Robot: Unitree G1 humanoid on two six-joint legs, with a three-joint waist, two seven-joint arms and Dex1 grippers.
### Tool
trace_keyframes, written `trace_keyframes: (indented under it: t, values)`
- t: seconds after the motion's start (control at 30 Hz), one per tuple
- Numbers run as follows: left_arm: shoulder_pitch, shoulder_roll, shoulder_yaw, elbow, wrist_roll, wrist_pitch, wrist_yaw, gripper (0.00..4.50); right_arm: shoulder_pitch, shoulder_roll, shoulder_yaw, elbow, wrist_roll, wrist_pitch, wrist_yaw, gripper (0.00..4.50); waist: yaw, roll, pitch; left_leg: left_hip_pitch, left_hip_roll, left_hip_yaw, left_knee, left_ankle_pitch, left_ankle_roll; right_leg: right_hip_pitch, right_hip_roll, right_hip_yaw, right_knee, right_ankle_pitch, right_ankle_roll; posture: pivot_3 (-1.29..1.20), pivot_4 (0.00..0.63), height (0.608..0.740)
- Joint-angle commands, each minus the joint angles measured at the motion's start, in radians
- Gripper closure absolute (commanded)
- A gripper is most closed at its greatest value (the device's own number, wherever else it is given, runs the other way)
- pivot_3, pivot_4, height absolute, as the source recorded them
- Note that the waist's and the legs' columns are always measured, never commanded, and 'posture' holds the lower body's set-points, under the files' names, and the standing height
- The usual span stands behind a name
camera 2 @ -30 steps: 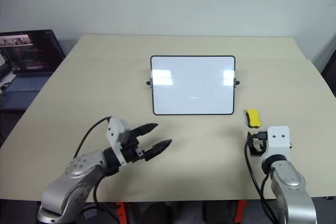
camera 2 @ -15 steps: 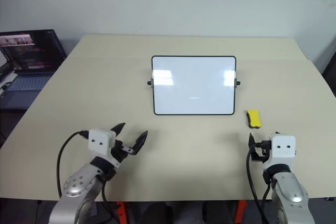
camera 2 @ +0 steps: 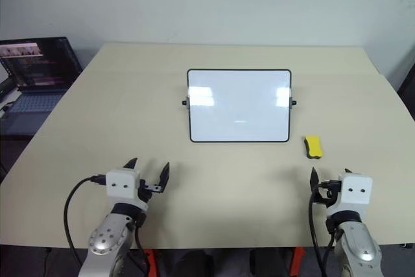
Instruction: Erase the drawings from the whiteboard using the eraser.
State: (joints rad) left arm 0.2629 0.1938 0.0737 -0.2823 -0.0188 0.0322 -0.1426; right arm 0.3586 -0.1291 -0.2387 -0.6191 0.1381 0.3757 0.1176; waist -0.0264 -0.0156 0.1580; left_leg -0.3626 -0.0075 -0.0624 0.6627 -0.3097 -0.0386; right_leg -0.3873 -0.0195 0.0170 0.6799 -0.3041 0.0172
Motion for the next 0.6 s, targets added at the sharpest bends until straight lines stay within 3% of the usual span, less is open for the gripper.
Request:
trace_keyframes:
  t: [0.03, 0.6]
  values:
    - [0.012, 0.000, 0.007, 0.024, 0.010, -0.063, 0.002, 0.00, -0.018, -0.023, -0.051, -0.016, 0.022, -0.024, 0.006, 0.03, 0.000, 0.000, 0.000, 0.000, 0.000, 0.000, 0.000, 0.000, 0.000, 0.000, 0.000, 0.000, 0.000, 0.000, 0.000, 0.00, 0.150, 0.740]
    - [0.038, -0.024, -0.048, 0.048, 0.045, -0.114, 0.006, 0.00, -0.024, -0.109, -0.145, -0.012, 0.049, 0.009, 0.038, 0.03, 0.000, 0.001, -0.001, 0.000, 0.000, 0.000, 0.000, 0.000, 0.000, 0.001, 0.000, 0.000, 0.000, 0.000, 0.000, 0.00, 0.150, 0.740]
